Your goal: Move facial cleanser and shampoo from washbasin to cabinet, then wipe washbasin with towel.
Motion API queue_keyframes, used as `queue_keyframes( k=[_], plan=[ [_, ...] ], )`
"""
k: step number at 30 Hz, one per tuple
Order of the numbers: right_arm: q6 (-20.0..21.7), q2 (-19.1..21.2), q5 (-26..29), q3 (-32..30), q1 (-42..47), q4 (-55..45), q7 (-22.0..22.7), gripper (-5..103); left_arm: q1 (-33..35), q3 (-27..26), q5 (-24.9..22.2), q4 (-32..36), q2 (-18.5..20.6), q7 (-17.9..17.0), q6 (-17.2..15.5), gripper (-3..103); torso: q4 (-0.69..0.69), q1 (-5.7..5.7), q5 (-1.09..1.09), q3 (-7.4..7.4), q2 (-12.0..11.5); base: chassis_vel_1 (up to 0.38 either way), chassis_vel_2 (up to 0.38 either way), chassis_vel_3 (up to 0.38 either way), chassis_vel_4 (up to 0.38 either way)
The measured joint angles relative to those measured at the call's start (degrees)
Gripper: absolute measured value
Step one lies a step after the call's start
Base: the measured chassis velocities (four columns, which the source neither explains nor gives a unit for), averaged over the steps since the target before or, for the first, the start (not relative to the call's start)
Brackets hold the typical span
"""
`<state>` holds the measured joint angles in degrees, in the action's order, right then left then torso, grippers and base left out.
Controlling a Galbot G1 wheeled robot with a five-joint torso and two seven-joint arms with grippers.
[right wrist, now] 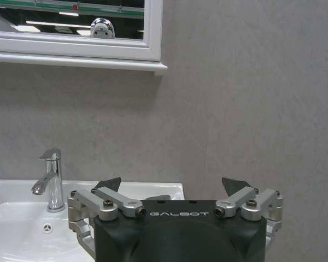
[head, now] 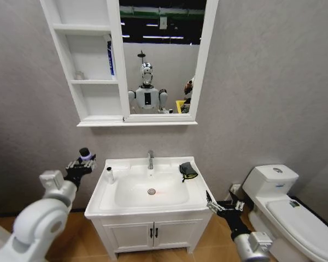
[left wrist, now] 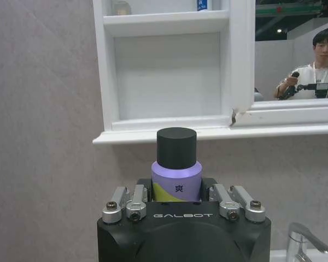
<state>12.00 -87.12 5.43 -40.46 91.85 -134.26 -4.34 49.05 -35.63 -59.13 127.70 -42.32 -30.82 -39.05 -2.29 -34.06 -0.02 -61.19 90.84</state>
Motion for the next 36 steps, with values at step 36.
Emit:
queue_keyframes(
  k=[36],
  plan=[
    [-1.93, -1.10, 0.30, -2.19, 1.66, 2.36, -0.13, 100, -65.26, 39.40, 4.48, -65.93, -13.79, 12.95, 0.87, 43, -0.01, -0.01, 0.02, -0.01, -0.01, 0.000, 0.000, 0.000, 0.000]
  ],
)
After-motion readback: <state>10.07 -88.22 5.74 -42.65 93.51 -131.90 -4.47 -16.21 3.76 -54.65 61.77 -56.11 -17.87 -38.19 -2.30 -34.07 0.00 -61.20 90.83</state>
